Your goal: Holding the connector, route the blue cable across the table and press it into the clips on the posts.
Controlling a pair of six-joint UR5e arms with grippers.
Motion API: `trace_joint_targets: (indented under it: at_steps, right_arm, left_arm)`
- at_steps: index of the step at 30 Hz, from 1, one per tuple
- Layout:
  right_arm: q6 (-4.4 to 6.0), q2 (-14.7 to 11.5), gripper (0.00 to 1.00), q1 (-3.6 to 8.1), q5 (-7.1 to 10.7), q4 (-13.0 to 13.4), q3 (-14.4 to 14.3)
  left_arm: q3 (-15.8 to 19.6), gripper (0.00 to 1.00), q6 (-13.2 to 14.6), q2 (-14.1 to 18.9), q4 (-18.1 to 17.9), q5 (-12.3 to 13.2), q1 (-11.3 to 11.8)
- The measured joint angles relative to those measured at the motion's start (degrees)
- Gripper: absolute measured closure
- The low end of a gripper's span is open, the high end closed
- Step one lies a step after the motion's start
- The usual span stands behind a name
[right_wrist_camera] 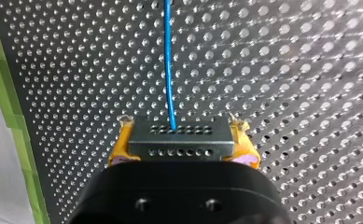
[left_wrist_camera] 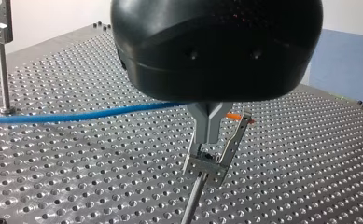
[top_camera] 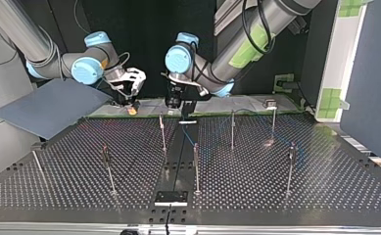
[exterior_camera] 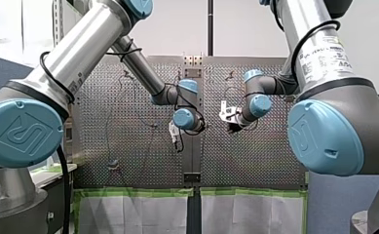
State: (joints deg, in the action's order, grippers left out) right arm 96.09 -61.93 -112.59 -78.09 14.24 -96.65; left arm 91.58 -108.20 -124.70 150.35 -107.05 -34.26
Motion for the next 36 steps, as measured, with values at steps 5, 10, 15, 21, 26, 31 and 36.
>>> trace_joint_targets:
  at_steps: [5, 10, 15, 21, 26, 31, 36]
  right_arm:
    - [0.12, 0.7, 1.0, 0.34, 0.39, -0.1, 1.2]
    - [0.19, 0.9, 1.0, 0.63, 0.91, -0.3, 2.7]
    - [0.33, 1.6, 1.0, 0.85, 1.38, -0.4, 3.7]
    - [0.35, 3.0, 1.0, 1.24, 1.67, -0.3, 4.3]
    - [0.36, 3.8, 1.0, 1.49, 2.14, -0.3, 5.0]
    - [0.42, 4.0, 1.0, 2.14, 2.61, -0.3, 5.9]
    - [0.47, 4.1, 1.0, 2.95, 2.8, -0.3, 6.6]
  left_arm:
    - [-0.1, 1.0, -0.3, 0.0, 0.2, 0.1, 0.4]
    - [-0.8, 1.0, -0.4, -0.9, 0.6, 0.4, 1.2]
    - [-2.8, 1.0, -0.4, -3.0, 1.6, 0.9, 1.8]
    - [-5.1, 1.0, -0.5, -4.1, 2.7, 1.4, 2.6]
    - [-6.6, 1.0, -0.3, -5.2, 3.6, 2.0, 3.5]
    - [-8.8, 1.0, 0.4, -7.0, 4.5, 2.8, 4.0]
    - [-11.2, 1.0, 0.7, -7.4, 5.9, 2.8, 4.4]
